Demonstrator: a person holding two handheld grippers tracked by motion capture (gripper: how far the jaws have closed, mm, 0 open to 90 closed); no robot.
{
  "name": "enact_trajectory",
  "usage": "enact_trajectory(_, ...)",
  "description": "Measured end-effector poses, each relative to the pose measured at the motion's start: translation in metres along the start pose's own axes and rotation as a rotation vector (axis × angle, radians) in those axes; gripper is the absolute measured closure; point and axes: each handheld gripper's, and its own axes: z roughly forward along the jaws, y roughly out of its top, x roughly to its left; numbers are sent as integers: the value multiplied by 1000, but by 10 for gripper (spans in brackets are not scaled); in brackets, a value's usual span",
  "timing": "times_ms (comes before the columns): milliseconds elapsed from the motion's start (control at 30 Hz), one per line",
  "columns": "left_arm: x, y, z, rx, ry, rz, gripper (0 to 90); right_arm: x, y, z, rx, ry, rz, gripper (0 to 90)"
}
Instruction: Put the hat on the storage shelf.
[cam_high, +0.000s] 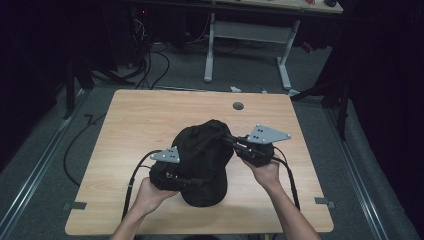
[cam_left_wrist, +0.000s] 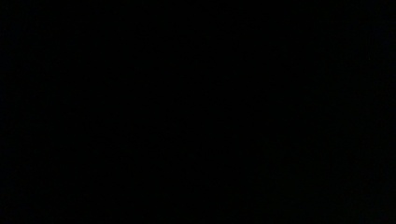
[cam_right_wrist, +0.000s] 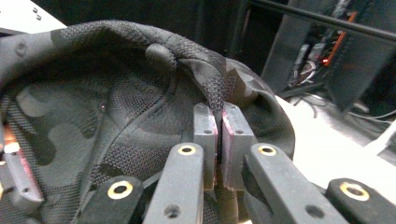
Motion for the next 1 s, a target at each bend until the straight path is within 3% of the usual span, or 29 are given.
enact_trajectory(33,-1,-1,0,9,-1,4,714,-2,0,1,-19,16,16,864)
enact_trajectory(233,-3,-4,0,51,23,26,767,-1,1,2,-13,23,3,855)
enact_trajectory(367,-12,-6,-1,29,50,108,783,-2,1,0,-21,35,11,811)
enact_trajectory(433,-15,-6,-3,6,57,138,789,-3,2,-2,-33,33,25,744)
enact_trajectory(467,-16,-5,-3,-5,59,146,793,-5,4,-6,-48,25,39,642)
enact_trajectory(533,-17,-3,-6,-32,61,154,794,-6,5,-7,-52,25,41,607)
enact_trajectory(600,-17,1,-9,-56,69,156,793,-8,6,-11,-42,13,50,521)
enact_trajectory(767,-14,9,-17,-119,109,166,792,-12,-3,-20,10,1,75,451)
enact_trajectory(867,-12,14,-20,-145,126,171,791,-11,-19,-19,94,-12,88,472)
enact_trajectory(900,-12,16,-21,-157,128,166,790,-10,-33,-20,125,-40,94,533)
enact_trajectory(1000,-9,20,-22,-182,143,157,790,-10,-47,-20,137,-49,135,548)
